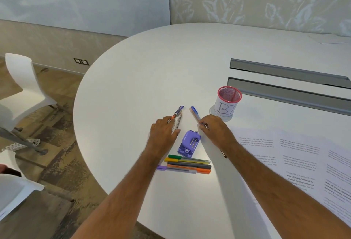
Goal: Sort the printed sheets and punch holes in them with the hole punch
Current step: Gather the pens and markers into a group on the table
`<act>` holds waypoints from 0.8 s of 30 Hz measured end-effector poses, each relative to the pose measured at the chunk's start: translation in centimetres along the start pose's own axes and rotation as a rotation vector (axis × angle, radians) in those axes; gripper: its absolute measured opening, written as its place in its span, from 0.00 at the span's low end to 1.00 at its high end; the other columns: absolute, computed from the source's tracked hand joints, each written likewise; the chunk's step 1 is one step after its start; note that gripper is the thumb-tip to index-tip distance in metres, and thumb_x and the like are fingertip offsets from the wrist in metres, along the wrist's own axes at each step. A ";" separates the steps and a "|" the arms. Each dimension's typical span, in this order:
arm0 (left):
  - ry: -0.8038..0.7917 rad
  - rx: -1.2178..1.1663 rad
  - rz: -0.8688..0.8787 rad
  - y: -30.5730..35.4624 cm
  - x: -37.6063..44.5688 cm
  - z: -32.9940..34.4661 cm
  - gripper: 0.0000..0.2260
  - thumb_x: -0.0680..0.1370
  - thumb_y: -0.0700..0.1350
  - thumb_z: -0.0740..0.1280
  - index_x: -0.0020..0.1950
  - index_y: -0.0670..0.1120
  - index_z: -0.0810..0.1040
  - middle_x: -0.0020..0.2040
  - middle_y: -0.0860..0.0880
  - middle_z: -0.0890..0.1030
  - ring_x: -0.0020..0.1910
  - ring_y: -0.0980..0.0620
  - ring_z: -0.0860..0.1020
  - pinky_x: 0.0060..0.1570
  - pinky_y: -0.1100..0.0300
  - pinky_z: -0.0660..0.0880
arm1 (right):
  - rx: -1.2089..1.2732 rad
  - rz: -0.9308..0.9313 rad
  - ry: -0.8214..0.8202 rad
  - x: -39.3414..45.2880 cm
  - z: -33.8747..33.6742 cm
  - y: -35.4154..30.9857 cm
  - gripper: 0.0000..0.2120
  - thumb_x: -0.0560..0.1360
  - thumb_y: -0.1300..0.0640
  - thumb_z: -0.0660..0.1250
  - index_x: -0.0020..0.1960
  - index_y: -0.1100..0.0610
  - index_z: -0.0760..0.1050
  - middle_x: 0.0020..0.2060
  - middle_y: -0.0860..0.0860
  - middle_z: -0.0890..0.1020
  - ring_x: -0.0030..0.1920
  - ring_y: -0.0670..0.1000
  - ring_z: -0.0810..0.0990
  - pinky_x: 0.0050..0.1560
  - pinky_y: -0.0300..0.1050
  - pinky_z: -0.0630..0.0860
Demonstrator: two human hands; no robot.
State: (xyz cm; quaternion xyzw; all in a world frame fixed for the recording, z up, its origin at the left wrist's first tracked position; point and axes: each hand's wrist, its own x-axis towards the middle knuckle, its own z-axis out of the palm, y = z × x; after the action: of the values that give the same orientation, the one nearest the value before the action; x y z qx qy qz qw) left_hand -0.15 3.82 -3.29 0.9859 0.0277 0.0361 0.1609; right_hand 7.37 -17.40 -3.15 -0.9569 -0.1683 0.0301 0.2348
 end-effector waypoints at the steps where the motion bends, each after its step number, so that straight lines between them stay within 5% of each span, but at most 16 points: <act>1: -0.005 0.003 -0.003 -0.2 0.2 -0.1 0.23 0.86 0.54 0.61 0.78 0.46 0.70 0.78 0.47 0.71 0.73 0.45 0.71 0.70 0.49 0.68 | -0.001 0.000 -0.006 0.2 0.0 0.0 0.13 0.84 0.53 0.66 0.64 0.59 0.81 0.62 0.56 0.84 0.59 0.55 0.81 0.60 0.43 0.75; 15: -0.019 -0.024 -0.060 -2.1 2.2 -1.0 0.22 0.86 0.53 0.61 0.77 0.44 0.72 0.77 0.45 0.72 0.72 0.45 0.71 0.70 0.50 0.67 | -0.030 -0.063 -0.081 4.7 -0.9 -1.9 0.10 0.83 0.58 0.66 0.55 0.62 0.84 0.54 0.59 0.85 0.54 0.59 0.81 0.57 0.54 0.77; 21: -0.013 -0.049 -0.071 -2.6 2.7 -0.8 0.23 0.85 0.54 0.62 0.77 0.45 0.72 0.77 0.46 0.72 0.72 0.45 0.71 0.70 0.50 0.68 | 0.106 -0.024 -0.039 5.1 -1.1 -3.0 0.13 0.85 0.57 0.63 0.67 0.58 0.80 0.62 0.56 0.82 0.59 0.56 0.81 0.59 0.51 0.78; 24: 0.008 -0.064 -0.081 -2.8 3.1 -0.7 0.22 0.85 0.53 0.63 0.76 0.44 0.74 0.76 0.46 0.74 0.71 0.45 0.72 0.69 0.50 0.68 | 0.154 0.021 -0.032 4.7 -1.4 -1.6 0.11 0.83 0.62 0.65 0.64 0.56 0.79 0.61 0.55 0.80 0.55 0.53 0.81 0.53 0.47 0.79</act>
State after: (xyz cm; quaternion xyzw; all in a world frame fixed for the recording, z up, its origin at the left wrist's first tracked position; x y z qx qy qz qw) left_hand 2.75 6.89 -3.34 0.9782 0.0669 0.0343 0.1936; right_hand 11.46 -15.08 -1.05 -0.9371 -0.1592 0.0606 0.3046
